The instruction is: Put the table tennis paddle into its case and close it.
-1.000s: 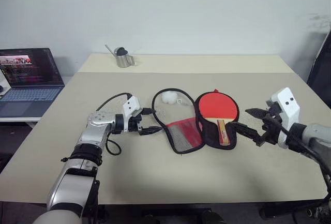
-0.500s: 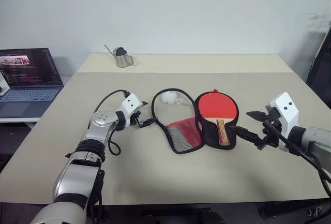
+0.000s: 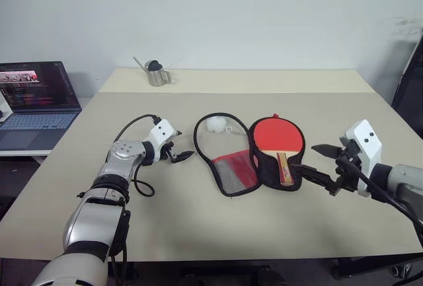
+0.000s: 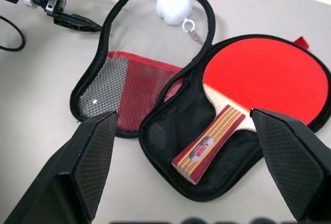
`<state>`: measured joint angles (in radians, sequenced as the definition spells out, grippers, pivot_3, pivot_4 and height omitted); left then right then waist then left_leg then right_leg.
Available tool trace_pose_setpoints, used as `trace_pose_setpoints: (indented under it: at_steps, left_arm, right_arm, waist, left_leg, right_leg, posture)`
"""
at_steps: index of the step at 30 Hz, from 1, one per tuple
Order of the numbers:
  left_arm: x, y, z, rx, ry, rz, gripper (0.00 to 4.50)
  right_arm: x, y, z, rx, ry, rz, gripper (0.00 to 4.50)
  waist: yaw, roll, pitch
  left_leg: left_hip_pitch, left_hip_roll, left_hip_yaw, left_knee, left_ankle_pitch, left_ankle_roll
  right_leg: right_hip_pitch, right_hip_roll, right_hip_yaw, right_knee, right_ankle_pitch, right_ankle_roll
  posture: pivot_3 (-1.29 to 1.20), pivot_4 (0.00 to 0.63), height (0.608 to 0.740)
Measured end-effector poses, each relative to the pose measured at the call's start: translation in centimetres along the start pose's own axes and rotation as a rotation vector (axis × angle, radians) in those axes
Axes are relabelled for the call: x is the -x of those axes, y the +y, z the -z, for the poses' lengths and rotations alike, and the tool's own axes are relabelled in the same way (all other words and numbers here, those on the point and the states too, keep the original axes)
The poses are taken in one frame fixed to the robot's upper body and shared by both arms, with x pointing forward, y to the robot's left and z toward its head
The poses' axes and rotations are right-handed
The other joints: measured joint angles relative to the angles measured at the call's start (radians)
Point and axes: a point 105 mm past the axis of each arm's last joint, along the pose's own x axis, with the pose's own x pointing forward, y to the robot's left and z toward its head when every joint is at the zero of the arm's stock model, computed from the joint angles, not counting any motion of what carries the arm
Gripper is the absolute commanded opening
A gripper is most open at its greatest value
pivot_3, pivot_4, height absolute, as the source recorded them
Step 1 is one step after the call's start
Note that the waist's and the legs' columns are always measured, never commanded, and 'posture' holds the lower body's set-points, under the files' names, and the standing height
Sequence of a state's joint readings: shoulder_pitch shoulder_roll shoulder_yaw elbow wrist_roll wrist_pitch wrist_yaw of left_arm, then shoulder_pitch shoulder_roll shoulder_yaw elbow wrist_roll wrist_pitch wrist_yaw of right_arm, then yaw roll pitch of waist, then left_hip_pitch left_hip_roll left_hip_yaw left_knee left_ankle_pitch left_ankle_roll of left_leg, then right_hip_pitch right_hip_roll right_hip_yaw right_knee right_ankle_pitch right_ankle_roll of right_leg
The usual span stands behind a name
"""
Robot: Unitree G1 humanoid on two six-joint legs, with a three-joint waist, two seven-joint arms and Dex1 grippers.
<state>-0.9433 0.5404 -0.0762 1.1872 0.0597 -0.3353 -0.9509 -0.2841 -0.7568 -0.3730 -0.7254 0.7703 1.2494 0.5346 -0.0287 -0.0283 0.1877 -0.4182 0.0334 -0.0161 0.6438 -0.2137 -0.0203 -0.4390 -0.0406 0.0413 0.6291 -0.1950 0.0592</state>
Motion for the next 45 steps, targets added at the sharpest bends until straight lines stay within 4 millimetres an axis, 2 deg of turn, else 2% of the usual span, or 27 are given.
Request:
trace_pose_setpoints:
  at_steps: [6, 13, 18, 21, 24, 27, 31, 37, 41, 45]
  left_arm:
    - [-0.2, -0.2, 0.0, 0.016, -0.008, 0.004, 4.50]
    - [-3.4, -3.5, -1.4, 0.058, -0.086, 0.104, 4.50]
    - [-4.6, -4.7, -3.1, 0.086, -0.160, 0.153, 4.50]
    - [-5.5, -5.7, -5.0, 0.106, -0.240, 0.208, 4.50]
    - [-7.0, -8.6, -9.6, 0.123, -0.412, 0.336, 4.50]
    - [-8.1, -11.4, -13.2, 0.114, -0.519, 0.445, 4.50]
    - [-8.9, -13.3, -14.7, 0.124, -0.552, 0.494, 4.50]
    - [-9.6, -13.4, -15.2, 0.135, -0.546, 0.472, 4.50]
    - [-9.4, -12.2, -14.7, 0.138, -0.527, 0.433, 4.50]
    - [-8.0, -10.8, -14.5, 0.135, -0.554, 0.451, 4.50]
  right_arm:
    - [0.0, -0.2, 0.1, -0.004, 0.002, 0.016, 4.47]
    - [0.0, -0.2, -0.1, 0.001, -0.011, 0.024, 4.47]
    - [0.3, -0.3, -0.3, 0.000, -0.020, 0.027, 4.47]
    - [0.8, -0.7, -0.1, -0.014, -0.021, 0.049, 4.47]
    - [1.6, -0.9, -0.2, -0.029, -0.039, 0.073, 4.47]
    - [2.0, -1.1, -0.2, -0.032, -0.045, 0.089, 4.47]
    - [2.4, -1.5, -0.2, -0.042, -0.050, 0.125, 4.47]
    - [2.5, -1.8, 0.4, -0.059, -0.031, 0.158, 4.47]
    - [2.9, -2.3, 1.0, -0.080, -0.020, 0.206, 4.47]
    - [2.4, -2.9, 1.5, -0.151, -0.042, 0.226, 4.47]
  waist:
    - [0.001, 0.000, 0.000]
    - [0.003, 0.000, 0.000]
    - [0.003, 0.000, 0.000]
    - [0.003, 0.000, 0.000]
    - [0.018, 0.000, 0.000]
    - [0.024, 0.000, 0.000]
    - [0.012, 0.000, 0.000]
    - [0.005, 0.000, 0.000]
    - [0.003, 0.000, 0.000]
    - [-0.001, 0.000, 0.000]
  left_leg:
    - [0.000, 0.000, 0.000, 0.000, 0.000, 0.000]
    - [0.000, 0.000, 0.000, 0.001, 0.000, 0.000]
    - [0.000, 0.000, 0.000, 0.001, 0.000, 0.000]
    - [0.000, 0.000, 0.000, 0.001, 0.000, 0.000]
    - [-0.001, -0.001, 0.000, 0.002, 0.000, 0.000]
    - [0.000, -0.001, 0.000, 0.002, 0.000, 0.000]
    - [0.001, -0.001, -0.002, 0.001, 0.000, 0.000]
    - [0.001, -0.001, -0.002, 0.002, 0.000, 0.000]
    - [0.001, -0.001, -0.002, 0.001, 0.000, 0.000]
    - [0.001, -0.001, -0.002, 0.002, 0.000, 0.000]
  right_leg:
    - [0.000, 0.000, 0.000, 0.000, 0.000, 0.000]
    - [0.001, 0.000, 0.000, 0.000, 0.000, 0.000]
    - [0.001, 0.000, 0.000, 0.000, 0.000, 0.000]
    - [0.001, 0.000, 0.000, 0.000, 0.000, 0.000]
    - [0.002, 0.000, 0.000, -0.001, 0.000, 0.001]
    - [0.002, 0.000, 0.001, -0.001, 0.000, 0.001]
    - [0.002, 0.001, 0.001, 0.000, 0.000, 0.000]
    - [0.002, 0.001, 0.001, 0.000, 0.001, 0.000]
    - [0.002, 0.001, 0.001, 0.000, 0.001, 0.000]
    - [0.002, 0.001, 0.001, 0.000, 0.001, 0.000]
  posture:
    - [0.00, 0.150, 0.740]
    - [0.00, 0.150, 0.740]
    - [0.00, 0.150, 0.740]
    - [0.00, 0.150, 0.740]
    - [0.00, 0.150, 0.740]
    - [0.00, 0.150, 0.740]
    - [0.00, 0.150, 0.740]
    - [0.00, 0.150, 0.740]
    - [0.00, 0.150, 0.740]
    - [0.00, 0.150, 0.740]
